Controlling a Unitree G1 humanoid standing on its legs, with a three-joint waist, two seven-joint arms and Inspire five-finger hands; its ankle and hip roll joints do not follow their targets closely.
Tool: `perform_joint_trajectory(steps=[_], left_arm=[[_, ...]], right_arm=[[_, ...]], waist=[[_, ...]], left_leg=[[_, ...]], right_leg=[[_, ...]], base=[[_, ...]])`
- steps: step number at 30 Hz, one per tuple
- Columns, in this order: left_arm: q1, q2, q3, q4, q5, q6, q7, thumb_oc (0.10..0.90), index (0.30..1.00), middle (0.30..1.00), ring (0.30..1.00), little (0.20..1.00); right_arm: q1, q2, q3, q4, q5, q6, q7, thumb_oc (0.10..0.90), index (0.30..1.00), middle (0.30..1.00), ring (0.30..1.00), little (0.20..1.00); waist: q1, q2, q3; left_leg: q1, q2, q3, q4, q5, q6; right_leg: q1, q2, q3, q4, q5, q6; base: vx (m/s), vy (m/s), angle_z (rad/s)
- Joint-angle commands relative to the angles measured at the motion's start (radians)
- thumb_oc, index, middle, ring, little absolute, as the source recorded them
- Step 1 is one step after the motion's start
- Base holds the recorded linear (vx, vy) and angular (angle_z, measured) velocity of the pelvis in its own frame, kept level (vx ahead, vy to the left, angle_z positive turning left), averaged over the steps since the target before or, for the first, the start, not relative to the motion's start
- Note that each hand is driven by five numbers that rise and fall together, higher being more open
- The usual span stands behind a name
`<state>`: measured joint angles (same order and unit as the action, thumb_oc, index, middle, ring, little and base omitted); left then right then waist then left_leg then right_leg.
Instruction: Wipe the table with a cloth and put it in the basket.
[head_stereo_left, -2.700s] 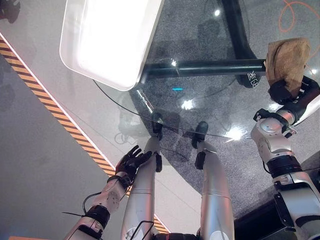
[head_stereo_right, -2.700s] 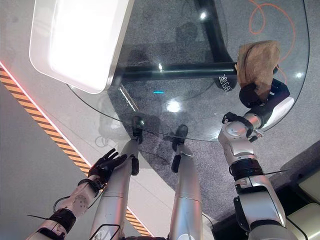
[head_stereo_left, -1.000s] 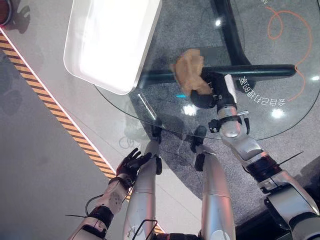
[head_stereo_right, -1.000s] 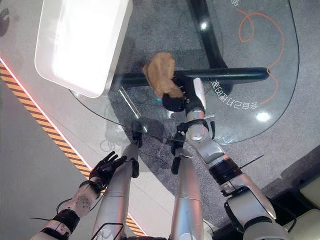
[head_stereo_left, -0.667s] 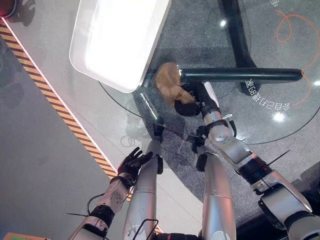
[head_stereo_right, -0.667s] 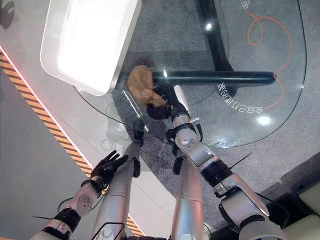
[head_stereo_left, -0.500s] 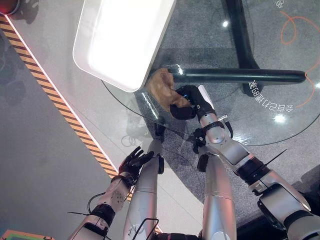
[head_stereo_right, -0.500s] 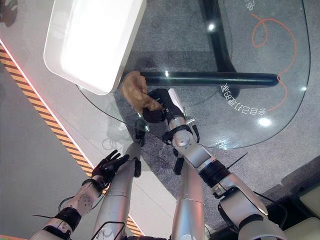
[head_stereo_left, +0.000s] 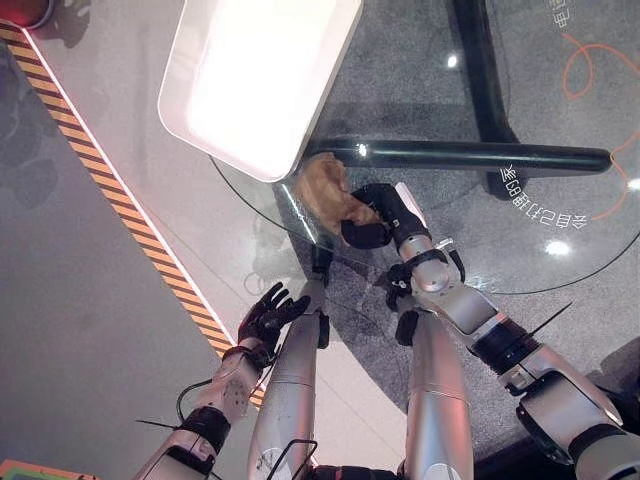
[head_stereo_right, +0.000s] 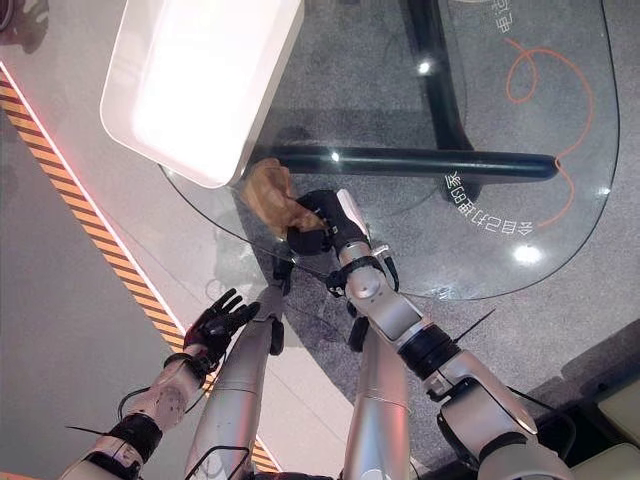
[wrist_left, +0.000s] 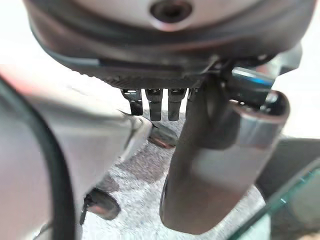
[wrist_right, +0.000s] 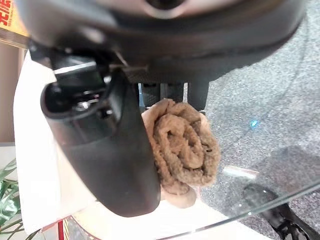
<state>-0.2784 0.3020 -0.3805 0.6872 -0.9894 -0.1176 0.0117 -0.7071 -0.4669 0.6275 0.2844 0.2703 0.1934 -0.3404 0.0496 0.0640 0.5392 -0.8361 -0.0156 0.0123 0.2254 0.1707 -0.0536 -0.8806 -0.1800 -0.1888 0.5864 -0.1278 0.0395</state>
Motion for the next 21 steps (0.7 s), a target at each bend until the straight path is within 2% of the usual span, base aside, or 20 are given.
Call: perform_joint_trajectory(steps=[1,5,6,9,15,21], left_arm=[[0.081,-0.023,-0.045,-0.108,0.013,-0.028,-0.016,0.8,0.9,0.9,0.9,0.9],[0.102,-0.002,-0.044,-0.151,0.005,-0.02,-0.006,0.8,0.9,0.9,0.9,0.9],[0.089,0.005,-0.035,-0.163,0.006,-0.015,-0.005,0.8,0.9,0.9,0.9,0.9],[0.122,0.027,-0.026,-0.193,0.012,-0.009,-0.021,0.8,0.9,0.9,0.9,0.9],[0.151,0.053,-0.01,-0.236,-0.025,-0.009,-0.032,0.8,0.9,0.9,0.9,0.9],[0.196,0.083,-0.008,-0.327,-0.026,0.005,-0.064,0.8,0.9,0.9,0.9,0.9]], right_arm=[[0.005,0.004,-0.043,-0.147,0.025,-0.099,-0.004,0.1,0.3,0.3,0.3,0.2],[0.035,-0.003,-0.062,-0.154,0.024,-0.118,-0.003,0.1,0.3,0.3,0.3,0.2],[0.026,-0.011,-0.073,-0.157,0.022,-0.127,0.001,0.1,0.3,0.3,0.3,0.2],[0.061,-0.032,-0.097,-0.182,0.025,-0.137,0.011,0.1,0.3,0.3,0.3,0.2],[0.102,-0.046,-0.118,-0.184,0.03,-0.158,0.028,0.1,0.3,0.3,0.3,0.2],[0.155,-0.059,-0.149,-0.186,0.036,-0.214,0.045,0.1,0.3,0.3,0.3,0.2]], waist=[[-0.006,0.012,-0.019],[-0.005,0.01,-0.019],[-0.009,0.007,-0.019],[-0.008,0.003,-0.019],[-0.007,-0.002,-0.019],[-0.002,-0.007,-0.019]], left_leg=[[0.039,-0.024,0.12,0.155,-0.225,0.013],[0.071,-0.023,0.115,0.143,-0.227,0.013],[0.047,-0.027,0.119,0.131,-0.194,0.019],[0.094,-0.025,0.12,0.102,-0.188,0.019],[0.158,-0.024,0.115,0.083,-0.189,0.016],[0.233,-0.02,0.115,0.061,-0.194,0.017]], right_leg=[[0.042,0.045,-0.022,-0.231,0.145,0.063],[0.073,0.046,-0.026,-0.237,0.14,0.061],[0.052,0.042,-0.032,-0.253,0.169,0.052],[0.1,0.049,-0.04,-0.27,0.162,0.05],[0.164,0.056,-0.043,-0.278,0.147,0.047],[0.239,0.058,-0.057,-0.289,0.136,0.043]], base=[[-0.04,-0.063,0.01],[-0.06,-0.062,0.0],[-0.12,-0.061,0.0],[-0.09,-0.058,0.02],[-0.04,-0.041,0.02],[-0.03,-0.051,0.01]])
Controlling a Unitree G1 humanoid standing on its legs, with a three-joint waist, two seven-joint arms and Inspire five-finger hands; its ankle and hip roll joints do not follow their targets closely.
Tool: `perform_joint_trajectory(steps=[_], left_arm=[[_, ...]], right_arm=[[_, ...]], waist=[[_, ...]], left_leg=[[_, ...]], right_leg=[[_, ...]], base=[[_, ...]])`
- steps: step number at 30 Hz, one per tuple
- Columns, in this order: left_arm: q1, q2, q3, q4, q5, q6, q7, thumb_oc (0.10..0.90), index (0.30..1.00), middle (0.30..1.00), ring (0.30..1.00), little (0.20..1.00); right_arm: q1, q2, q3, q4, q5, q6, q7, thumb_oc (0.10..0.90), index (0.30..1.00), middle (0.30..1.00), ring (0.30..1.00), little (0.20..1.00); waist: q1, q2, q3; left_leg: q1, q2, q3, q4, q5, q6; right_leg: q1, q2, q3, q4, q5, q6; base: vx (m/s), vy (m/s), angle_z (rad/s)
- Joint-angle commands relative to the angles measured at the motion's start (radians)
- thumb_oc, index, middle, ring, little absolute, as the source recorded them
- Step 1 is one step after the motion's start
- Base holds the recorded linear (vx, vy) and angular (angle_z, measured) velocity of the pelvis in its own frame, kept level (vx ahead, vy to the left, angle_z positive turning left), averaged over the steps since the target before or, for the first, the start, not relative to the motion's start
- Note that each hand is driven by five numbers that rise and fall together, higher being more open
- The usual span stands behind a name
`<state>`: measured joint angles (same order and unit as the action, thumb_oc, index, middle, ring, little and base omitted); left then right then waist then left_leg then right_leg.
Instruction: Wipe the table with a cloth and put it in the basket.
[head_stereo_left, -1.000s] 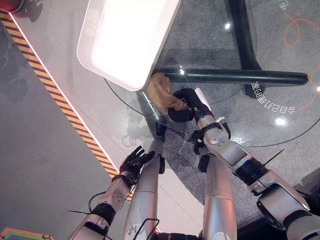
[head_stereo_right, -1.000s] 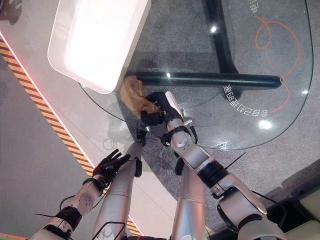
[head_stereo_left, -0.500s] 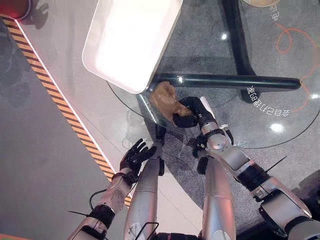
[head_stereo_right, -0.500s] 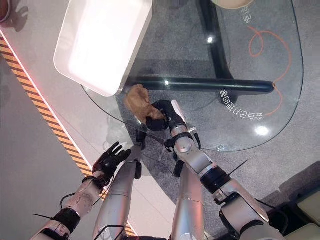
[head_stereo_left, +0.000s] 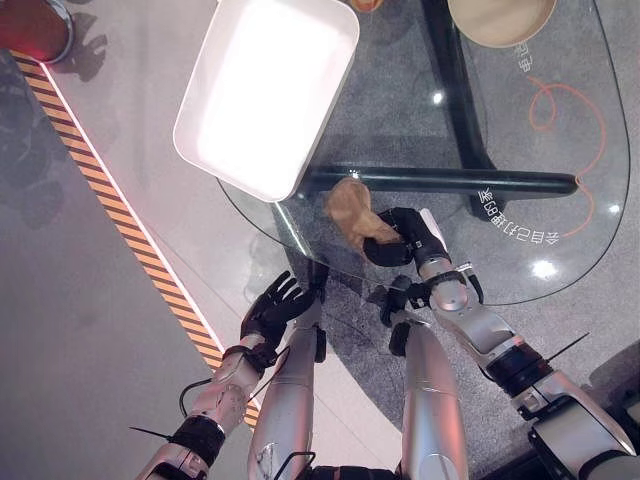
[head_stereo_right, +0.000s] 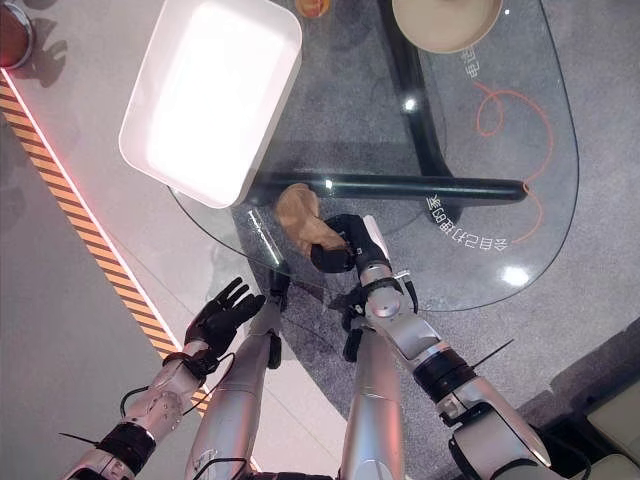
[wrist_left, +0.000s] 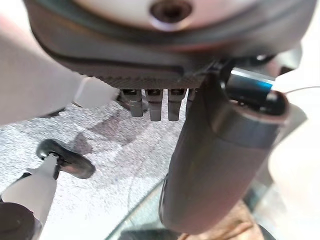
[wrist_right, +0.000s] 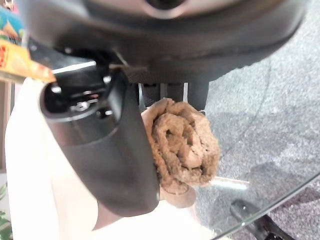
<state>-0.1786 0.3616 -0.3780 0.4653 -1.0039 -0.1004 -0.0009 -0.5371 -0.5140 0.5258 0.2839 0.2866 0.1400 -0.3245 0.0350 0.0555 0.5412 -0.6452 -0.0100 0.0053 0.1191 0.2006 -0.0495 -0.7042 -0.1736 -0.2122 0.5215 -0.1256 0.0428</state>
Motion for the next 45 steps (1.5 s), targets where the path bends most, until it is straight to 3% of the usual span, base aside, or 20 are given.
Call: perform_joint_trajectory(steps=[1,7,14,23,30,39,45], left_arm=[[0.104,0.028,-0.012,-0.123,-0.007,-0.012,-0.05,0.8,0.9,0.9,0.9,0.9],[0.148,0.066,0.014,-0.23,-0.021,-0.023,-0.044,0.8,0.9,0.9,0.9,0.9],[0.203,0.099,0.047,-0.362,-0.104,-0.013,-0.168,0.8,0.9,0.9,0.9,0.9],[0.242,0.101,0.067,-0.509,-0.225,-0.015,-0.275,0.8,0.9,0.9,0.9,0.9],[0.202,0.095,0.067,-0.568,-0.347,0.007,-0.319,0.8,0.9,0.9,0.9,0.9],[0.142,0.044,0.075,-0.617,-0.562,-0.001,-0.33,0.8,0.9,0.9,0.9,0.9],[0.117,0.036,0.069,-0.641,-0.555,0.0,-0.31,0.8,0.9,0.9,0.9,0.9]], right_arm=[[-0.008,-0.015,-0.054,-0.193,0.02,-0.169,0.028,0.1,0.3,0.3,0.3,0.2],[0.045,-0.046,-0.111,-0.262,0.013,-0.201,0.01,0.1,0.3,0.3,0.3,0.2],[0.145,-0.108,-0.18,-0.419,-0.013,-0.215,0.058,0.1,0.3,0.3,0.3,0.2],[0.29,-0.143,-0.279,-0.609,0.128,-0.326,0.175,0.1,0.3,0.3,0.3,0.2],[0.272,-0.153,-0.249,-0.684,0.121,-0.345,0.277,0.1,0.3,0.3,0.3,0.2],[0.224,-0.146,-0.193,-0.679,0.097,-0.331,0.271,0.1,0.3,0.3,0.3,0.2],[0.213,-0.139,-0.176,-0.686,0.11,-0.337,0.297,0.1,0.3,0.3,0.3,0.2]], waist=[[0.014,0.001,-0.021],[0.012,-0.004,-0.021],[-0.007,-0.015,-0.021],[-0.035,-0.044,-0.021],[-0.048,-0.052,-0.021],[-0.052,-0.065,-0.021],[-0.055,-0.069,-0.021]], left_leg=[[0.052,-0.026,0.122,0.168,-0.226,0.014],[0.101,-0.027,0.121,0.168,-0.237,0.016],[0.124,-0.014,0.138,0.174,-0.246,0.024],[0.118,-0.002,0.168,0.167,-0.248,0.036],[0.089,-0.003,0.181,0.183,-0.249,0.038],[0.071,-0.004,0.19,0.186,-0.247,0.035],[0.068,-0.006,0.188,0.183,-0.245,0.034]], right_leg=[[0.073,0.053,-0.035,-0.223,0.131,0.039],[0.129,0.055,-0.04,-0.224,0.117,0.036],[0.152,0.063,-0.034,-0.222,0.111,0.036],[0.147,0.082,-0.014,-0.24,0.121,0.045],[0.125,0.082,-0.005,-0.247,0.131,0.048],[0.11,0.085,0.001,-0.253,0.136,0.05],[0.105,0.088,0.008,-0.254,0.138,0.051]], base=[[-0.01,-0.038,-0.01],[-0.01,-0.022,-0.02],[0.01,0.002,0.02],[0.01,-0.006,-0.04],[-0.01,0.011,-0.11],[0.0,0.0,0.0],[0.0,0.0,0.0]])
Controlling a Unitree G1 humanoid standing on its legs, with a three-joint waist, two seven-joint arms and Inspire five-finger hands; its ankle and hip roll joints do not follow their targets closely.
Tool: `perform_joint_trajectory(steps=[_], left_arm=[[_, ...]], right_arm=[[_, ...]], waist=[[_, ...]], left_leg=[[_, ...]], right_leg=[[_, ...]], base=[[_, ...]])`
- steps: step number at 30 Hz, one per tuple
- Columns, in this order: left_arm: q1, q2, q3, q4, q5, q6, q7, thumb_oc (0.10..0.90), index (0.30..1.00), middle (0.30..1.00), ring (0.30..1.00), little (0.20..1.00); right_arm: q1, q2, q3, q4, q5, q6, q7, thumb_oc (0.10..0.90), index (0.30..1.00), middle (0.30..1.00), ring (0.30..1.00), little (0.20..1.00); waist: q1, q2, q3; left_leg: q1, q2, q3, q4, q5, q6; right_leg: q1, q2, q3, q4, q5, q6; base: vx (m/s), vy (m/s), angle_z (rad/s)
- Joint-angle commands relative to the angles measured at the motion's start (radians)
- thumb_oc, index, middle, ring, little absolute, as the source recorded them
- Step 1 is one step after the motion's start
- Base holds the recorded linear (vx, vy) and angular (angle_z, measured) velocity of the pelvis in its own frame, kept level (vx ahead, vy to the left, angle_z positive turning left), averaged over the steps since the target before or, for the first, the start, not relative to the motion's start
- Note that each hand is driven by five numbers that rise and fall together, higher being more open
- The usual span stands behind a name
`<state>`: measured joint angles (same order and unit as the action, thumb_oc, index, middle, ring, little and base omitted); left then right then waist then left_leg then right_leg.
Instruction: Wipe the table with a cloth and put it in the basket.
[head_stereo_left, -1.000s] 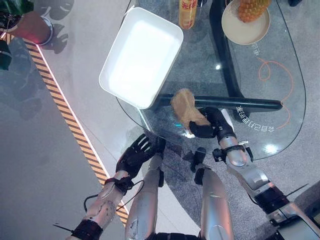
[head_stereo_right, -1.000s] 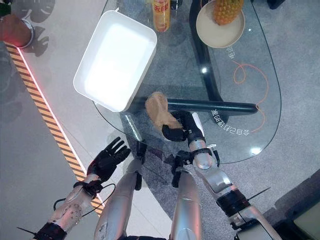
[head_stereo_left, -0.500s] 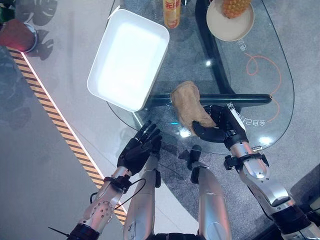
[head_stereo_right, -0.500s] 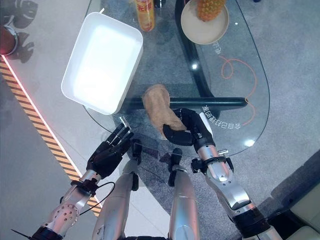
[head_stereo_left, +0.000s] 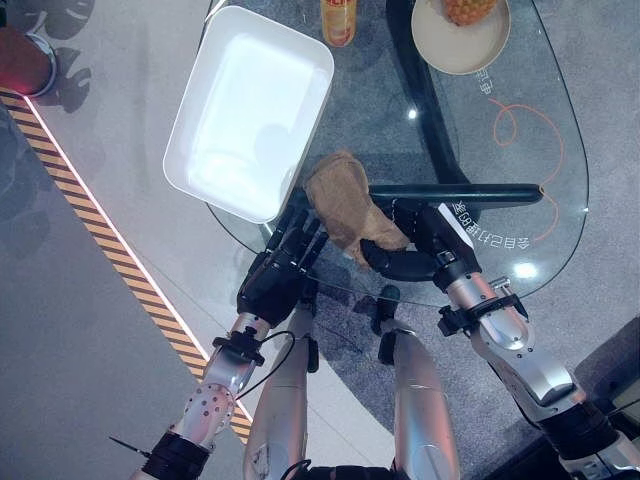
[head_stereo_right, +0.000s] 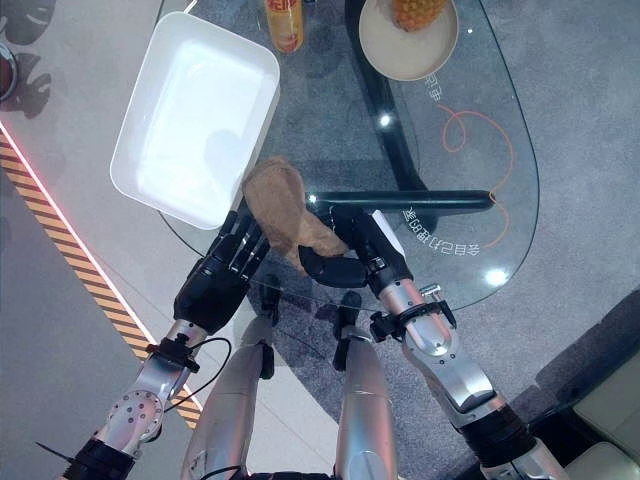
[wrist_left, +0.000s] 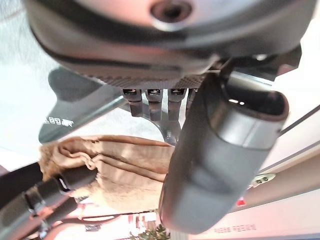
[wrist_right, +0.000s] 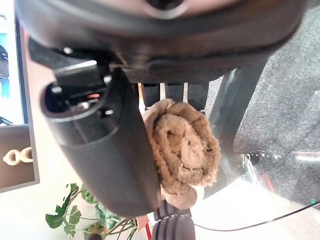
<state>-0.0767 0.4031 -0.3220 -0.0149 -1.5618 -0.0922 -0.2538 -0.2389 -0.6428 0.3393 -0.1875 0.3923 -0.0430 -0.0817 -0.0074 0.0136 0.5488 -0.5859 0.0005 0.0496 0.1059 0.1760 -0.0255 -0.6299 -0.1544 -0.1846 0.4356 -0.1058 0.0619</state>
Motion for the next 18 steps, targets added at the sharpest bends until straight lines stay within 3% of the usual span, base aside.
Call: perform_joint_trajectory(steps=[1,9,18], left_arm=[[0.006,-0.005,0.007,-0.164,0.007,-0.01,-0.047,0.8,0.9,0.9,0.9,0.9],[-0.03,-0.012,-0.004,-0.199,0.024,-0.01,-0.05,0.8,0.9,0.9,0.9,0.9],[-0.049,-0.001,-0.029,-0.218,0.089,0.0,-0.021,0.8,0.9,0.9,0.9,0.9]], right_arm=[[-0.096,-0.005,0.019,-0.217,-0.005,-0.147,0.055,0.1,0.3,0.3,0.3,0.2],[-0.14,0.001,0.071,-0.222,-0.078,-0.097,0.036,0.1,0.3,0.3,0.3,0.2],[-0.159,-0.002,0.089,-0.233,-0.125,-0.083,-0.002,0.1,0.3,0.3,0.3,0.2]], waist=[[-0.012,-0.028,-0.029],[-0.009,-0.022,-0.029],[-0.009,-0.024,-0.029]], left_leg=[[0.006,-0.019,0.142,0.199,-0.221,0.01],[-0.008,-0.026,0.138,0.208,-0.224,0.009],[-0.009,-0.035,0.133,0.207,-0.226,0.012]], right_leg=[[0.03,0.068,-0.019,-0.168,0.12,0.032],[0.017,0.063,-0.018,-0.165,0.12,0.032],[0.012,0.065,-0.008,-0.165,0.125,0.036]], base=[[0.0,0.0,0.0],[0.0,0.018,0.0],[0.0,0.007,0.0]])
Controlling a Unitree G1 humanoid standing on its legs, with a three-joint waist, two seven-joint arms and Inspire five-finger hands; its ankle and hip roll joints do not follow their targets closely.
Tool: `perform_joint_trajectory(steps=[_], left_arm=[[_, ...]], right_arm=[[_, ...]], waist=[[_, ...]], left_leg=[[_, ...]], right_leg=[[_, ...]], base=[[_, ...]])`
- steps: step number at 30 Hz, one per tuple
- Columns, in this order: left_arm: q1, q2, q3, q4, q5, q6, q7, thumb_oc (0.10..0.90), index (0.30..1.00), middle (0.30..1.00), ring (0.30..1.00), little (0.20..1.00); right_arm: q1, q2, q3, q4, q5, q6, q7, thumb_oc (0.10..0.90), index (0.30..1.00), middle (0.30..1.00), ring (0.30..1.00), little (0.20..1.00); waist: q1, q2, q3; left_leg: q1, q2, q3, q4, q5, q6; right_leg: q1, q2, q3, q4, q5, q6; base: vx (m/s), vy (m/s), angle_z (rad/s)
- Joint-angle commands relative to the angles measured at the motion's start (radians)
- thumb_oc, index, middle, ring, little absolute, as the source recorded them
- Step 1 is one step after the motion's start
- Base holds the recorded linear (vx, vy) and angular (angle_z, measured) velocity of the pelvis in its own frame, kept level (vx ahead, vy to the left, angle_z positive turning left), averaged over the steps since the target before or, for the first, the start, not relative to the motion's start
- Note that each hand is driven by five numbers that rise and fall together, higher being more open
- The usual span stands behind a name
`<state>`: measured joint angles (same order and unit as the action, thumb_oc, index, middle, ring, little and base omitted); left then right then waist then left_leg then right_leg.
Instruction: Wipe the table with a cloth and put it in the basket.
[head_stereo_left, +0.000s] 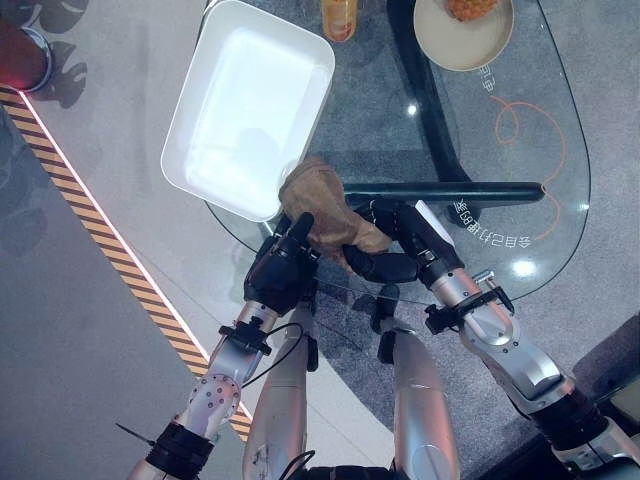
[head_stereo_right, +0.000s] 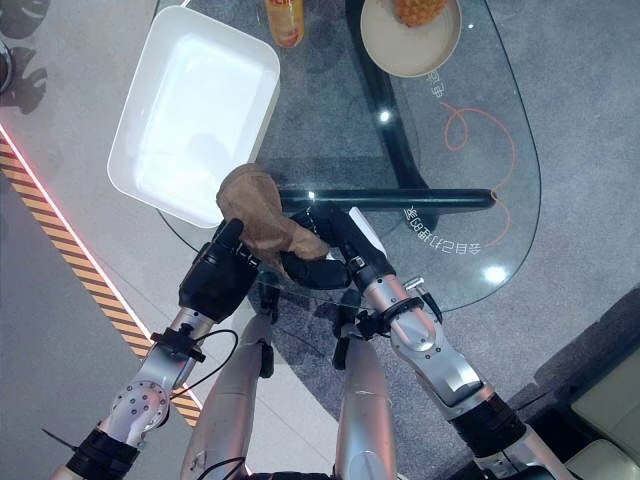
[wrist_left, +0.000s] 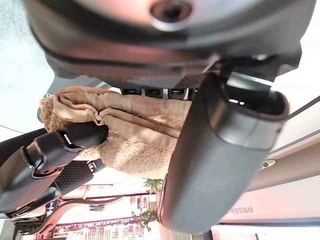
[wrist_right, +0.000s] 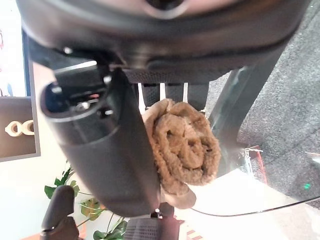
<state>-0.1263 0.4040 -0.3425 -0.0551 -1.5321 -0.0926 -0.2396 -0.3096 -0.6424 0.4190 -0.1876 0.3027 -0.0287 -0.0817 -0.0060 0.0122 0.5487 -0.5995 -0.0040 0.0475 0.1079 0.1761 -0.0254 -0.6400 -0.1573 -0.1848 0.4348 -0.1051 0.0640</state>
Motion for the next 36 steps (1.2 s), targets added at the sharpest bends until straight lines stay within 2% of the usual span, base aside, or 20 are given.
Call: perform_joint_trajectory(steps=[1,8,18,27,28,29,30,36], left_arm=[[-0.002,-0.003,-0.008,-0.177,0.062,0.002,-0.038,0.8,0.9,0.9,0.9,0.9],[0.003,0.0,-0.008,-0.193,0.056,0.011,-0.084,0.8,0.9,0.9,0.9,0.9],[-0.013,-0.003,-0.013,-0.195,0.036,0.008,-0.085,0.8,0.9,0.9,0.9,0.9],[-0.005,-0.02,-0.001,-0.202,-0.02,-0.017,-0.073,0.8,0.9,0.9,0.9,0.9],[-0.005,-0.024,0.001,-0.201,-0.032,-0.024,-0.077,0.254,0.432,0.432,0.432,0.354],[-0.006,-0.026,0.001,-0.2,-0.036,-0.025,-0.077,0.149,0.342,0.342,0.342,0.249],[-0.008,-0.03,0.002,-0.199,-0.046,-0.027,-0.077,0.1,0.3,0.3,0.3,0.2],[-0.004,-0.045,0.006,-0.201,-0.05,-0.03,-0.085,0.1,0.3,0.3,0.3,0.2]], right_arm=[[-0.092,-0.002,0.012,-0.232,-0.051,-0.085,-0.011,0.1,0.3,0.3,0.3,0.2],[-0.082,-0.02,0.028,-0.22,-0.172,-0.007,-0.045,0.1,0.3,0.3,0.3,0.2],[-0.122,-0.034,0.071,-0.225,-0.209,0.03,0.051,0.1,0.3,0.3,0.3,0.2],[-0.131,-0.039,0.097,-0.228,-0.237,0.047,0.074,0.1,0.3,0.3,0.3,0.2],[-0.133,-0.039,0.098,-0.225,-0.237,0.044,0.074,0.1,0.3,0.3,0.3,0.2],[-0.134,-0.039,0.098,-0.224,-0.237,0.044,0.075,0.1,0.3,0.3,0.3,0.2],[-0.136,-0.037,0.097,-0.223,-0.239,0.044,0.076,0.1,0.3,0.3,0.3,0.2],[-0.135,-0.029,0.099,-0.223,-0.247,0.049,0.079,0.1,0.3,0.3,0.3,0.2]], waist=[[-0.01,-0.023,-0.029],[-0.011,-0.015,-0.029],[-0.005,-0.017,-0.029],[0.003,-0.023,-0.029],[0.003,-0.025,-0.029],[0.004,-0.025,-0.029],[0.004,-0.026,-0.029],[0.006,-0.03,-0.029]], left_leg=[[0.005,-0.03,0.134,0.204,-0.225,0.012],[0.009,-0.033,0.136,0.197,-0.226,0.013],[0.006,-0.037,0.13,0.195,-0.224,0.012],[0.001,-0.038,0.126,0.196,-0.225,0.013],[0.0,-0.039,0.126,0.196,-0.225,0.013],[-0.001,-0.039,0.126,0.197,-0.225,0.013],[-0.001,-0.04,0.125,0.197,-0.225,0.013],[-0.001,-0.041,0.122,0.195,-0.226,0.011]], right_leg=[[0.022,0.069,-0.007,-0.165,0.125,0.035],[0.022,0.066,-0.003,-0.168,0.125,0.036],[0.018,0.066,-0.004,-0.167,0.126,0.038],[0.015,0.065,-0.007,-0.164,0.125,0.037],[0.014,0.065,-0.008,-0.165,0.125,0.037],[0.013,0.065,-0.008,-0.164,0.125,0.037],[0.013,0.065,-0.008,-0.163,0.125,0.038],[0.015,0.064,-0.01,-0.167,0.125,0.038]], base=[[0.0,0.0,0.0],[0.01,0.024,0.0],[0.0,0.0,0.0],[0.0,0.0,0.0],[0.0,0.0,0.0],[0.0,0.0,0.0],[0.0,0.0,0.0],[0.0,0.0,0.0]])
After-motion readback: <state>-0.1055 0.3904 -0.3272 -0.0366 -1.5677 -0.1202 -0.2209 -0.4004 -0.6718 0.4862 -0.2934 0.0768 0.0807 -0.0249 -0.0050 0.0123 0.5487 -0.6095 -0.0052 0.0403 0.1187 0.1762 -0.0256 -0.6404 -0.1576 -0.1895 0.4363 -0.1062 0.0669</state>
